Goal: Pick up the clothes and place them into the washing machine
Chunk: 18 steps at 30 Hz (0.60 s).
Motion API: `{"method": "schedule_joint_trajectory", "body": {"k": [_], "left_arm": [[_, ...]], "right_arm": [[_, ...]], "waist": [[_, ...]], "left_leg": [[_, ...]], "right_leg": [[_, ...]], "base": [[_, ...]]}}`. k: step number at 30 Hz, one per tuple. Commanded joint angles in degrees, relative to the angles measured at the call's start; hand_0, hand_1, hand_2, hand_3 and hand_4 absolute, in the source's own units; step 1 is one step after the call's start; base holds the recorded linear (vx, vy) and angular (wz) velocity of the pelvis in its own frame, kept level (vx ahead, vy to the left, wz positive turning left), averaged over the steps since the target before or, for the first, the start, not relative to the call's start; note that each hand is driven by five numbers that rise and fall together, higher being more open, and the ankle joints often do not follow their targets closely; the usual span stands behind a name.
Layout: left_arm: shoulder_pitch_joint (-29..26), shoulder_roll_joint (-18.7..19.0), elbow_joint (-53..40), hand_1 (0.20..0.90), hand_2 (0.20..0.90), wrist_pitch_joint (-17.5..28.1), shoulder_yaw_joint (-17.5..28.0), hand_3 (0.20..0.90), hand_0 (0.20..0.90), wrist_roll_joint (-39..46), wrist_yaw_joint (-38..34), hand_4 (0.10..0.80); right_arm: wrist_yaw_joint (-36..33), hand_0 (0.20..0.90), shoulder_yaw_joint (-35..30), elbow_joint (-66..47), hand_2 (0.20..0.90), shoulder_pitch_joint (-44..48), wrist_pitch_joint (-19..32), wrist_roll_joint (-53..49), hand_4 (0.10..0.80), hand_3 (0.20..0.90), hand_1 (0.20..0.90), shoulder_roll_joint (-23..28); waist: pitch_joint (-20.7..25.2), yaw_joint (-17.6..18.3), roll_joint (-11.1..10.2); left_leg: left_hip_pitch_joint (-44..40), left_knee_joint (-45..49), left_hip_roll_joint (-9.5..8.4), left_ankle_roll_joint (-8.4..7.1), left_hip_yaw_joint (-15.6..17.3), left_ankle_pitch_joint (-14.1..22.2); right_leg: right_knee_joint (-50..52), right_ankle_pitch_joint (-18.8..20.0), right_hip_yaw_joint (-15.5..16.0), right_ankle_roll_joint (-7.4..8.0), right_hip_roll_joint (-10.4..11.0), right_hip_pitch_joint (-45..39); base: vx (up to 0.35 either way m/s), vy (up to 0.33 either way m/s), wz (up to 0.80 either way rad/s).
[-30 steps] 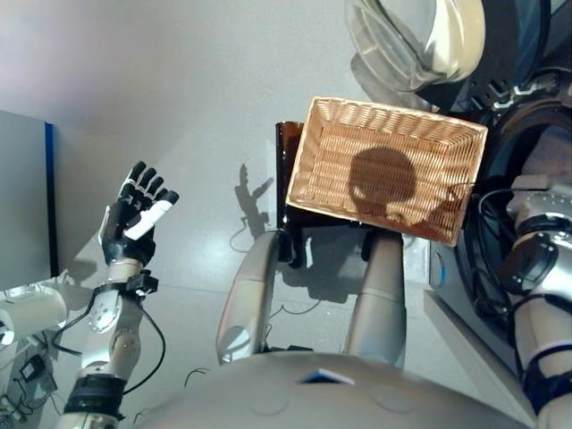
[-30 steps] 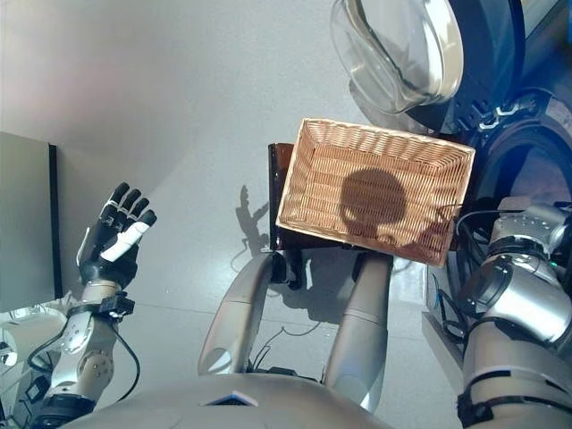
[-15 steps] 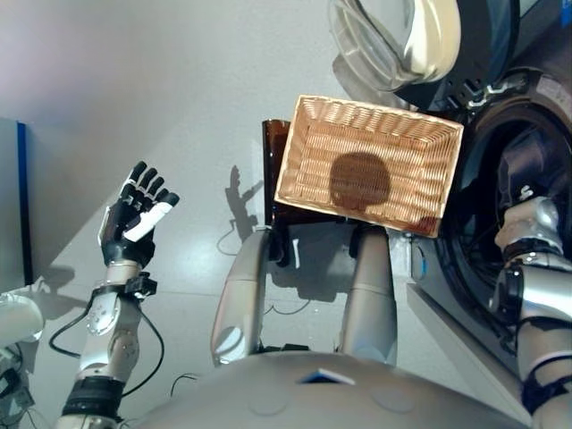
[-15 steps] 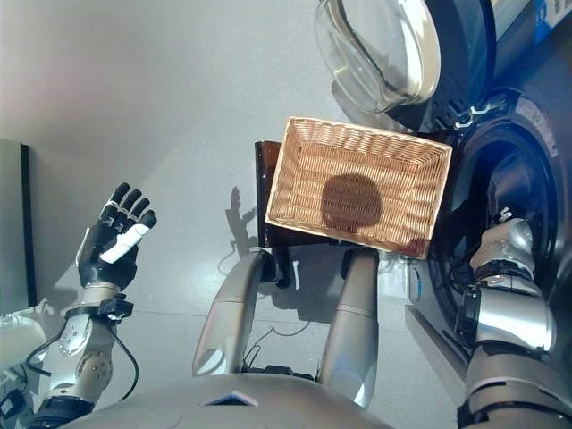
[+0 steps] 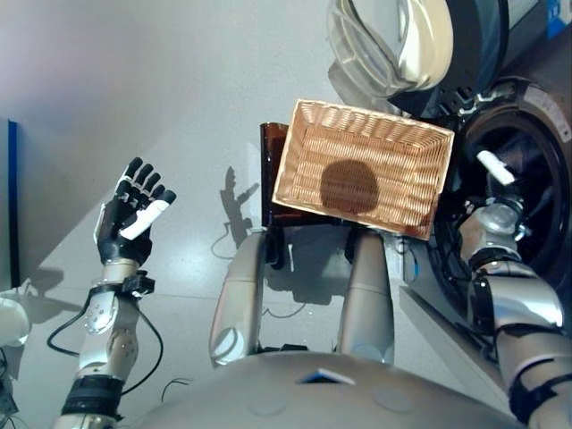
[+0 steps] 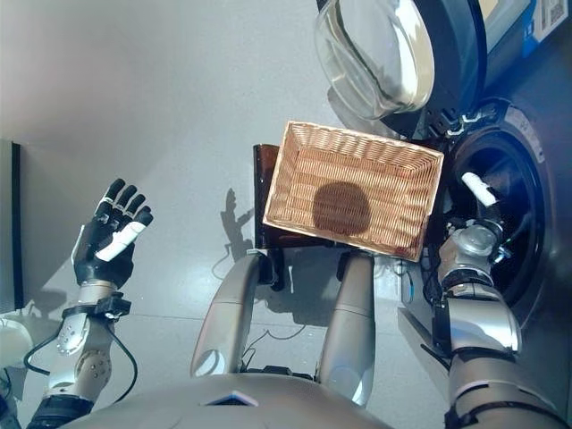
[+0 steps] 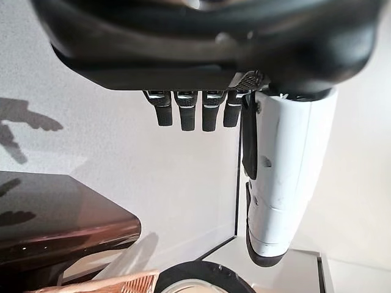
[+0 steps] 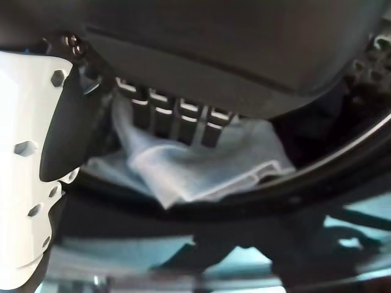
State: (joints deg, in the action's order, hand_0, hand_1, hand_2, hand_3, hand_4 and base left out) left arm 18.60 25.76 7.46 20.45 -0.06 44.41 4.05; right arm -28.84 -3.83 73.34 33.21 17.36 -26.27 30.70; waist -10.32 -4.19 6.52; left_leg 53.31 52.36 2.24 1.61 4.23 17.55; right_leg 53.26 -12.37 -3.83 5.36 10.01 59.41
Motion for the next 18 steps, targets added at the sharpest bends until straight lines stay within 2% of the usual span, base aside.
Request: {"method": "schedule_joint_trajectory", "body": {"k": [1,10,11,13,18], "left_arm": [[-1.84,2.43,-0.41,0.900,0.900,7.55,7.41,0.900,0.900,-1.82,-0.78,0.800],[-3.27,0.26,2.39,0.900,0.900,8.64,7.84,0.900,0.900,-4.71,-2.71,0.800],[-3.33,-0.05,2.88,0.900,0.900,8.63,7.90,0.900,0.900,-5.11,-3.00,0.800],[-3.55,-0.18,3.20,0.900,0.900,8.63,7.96,0.900,0.900,-5.33,-3.15,0.800],[-3.72,-1.55,6.57,0.900,0.900,8.28,8.23,0.900,0.900,-6.68,-3.58,0.800]], "right_arm": [[-2.12,0.900,1.13,0.67,0.900,-1.10,2.60,1.89,0.800,0.900,0.900,0.02],[-5.31,0.900,-0.89,-3.07,0.900,-4.11,5.15,3.18,0.800,0.900,0.900,-4.26],[-5.54,0.900,-1.18,-3.30,0.900,-4.55,5.22,3.36,0.800,0.900,0.900,-4.64],[-5.59,0.900,-1.19,-3.41,0.900,-4.92,5.07,3.66,0.800,0.900,0.900,-4.82],[-4.23,0.900,-1.21,-4.29,0.900,-8.11,5.04,3.98,0.800,0.900,0.900,-6.34]], "waist": [[3.63,-0.88,-1.22],[4.19,-0.29,-2.44],[4.19,-0.18,-2.70],[4.30,-0.10,-2.87],[4.09,0.51,-4.26]], "left_leg": [[-0.40,-11.09,-0.27,-1.63,0.52,-6.98],[-5.35,-15.62,-0.38,-1.34,0.21,-7.80],[-5.41,-16.77,-0.40,-0.96,0.36,-9.79],[-6.35,-17.71,-0.44,-0.94,0.29,-10.10],[-13.72,-23.16,-0.73,-0.95,-0.29,-11.12]], "right_leg": [[-5.72,2.11,1.07,-2.31,-0.17,-2.34],[-11.16,3.53,1.93,-1.78,-0.51,-7.89],[-12.84,5.57,2.29,-1.99,-0.58,-8.22],[-14.18,6.05,2.36,-1.83,-0.67,-9.39],[-21.55,7.80,2.97,-0.88,-1.08,-17.76]], "base": [[0.023,0.024,-0.03],[0.022,0.011,-0.04],[-0.032,-0.002,-0.04],[0.001,-0.003,-0.04],[0.104,-0.012,-0.07]]}}
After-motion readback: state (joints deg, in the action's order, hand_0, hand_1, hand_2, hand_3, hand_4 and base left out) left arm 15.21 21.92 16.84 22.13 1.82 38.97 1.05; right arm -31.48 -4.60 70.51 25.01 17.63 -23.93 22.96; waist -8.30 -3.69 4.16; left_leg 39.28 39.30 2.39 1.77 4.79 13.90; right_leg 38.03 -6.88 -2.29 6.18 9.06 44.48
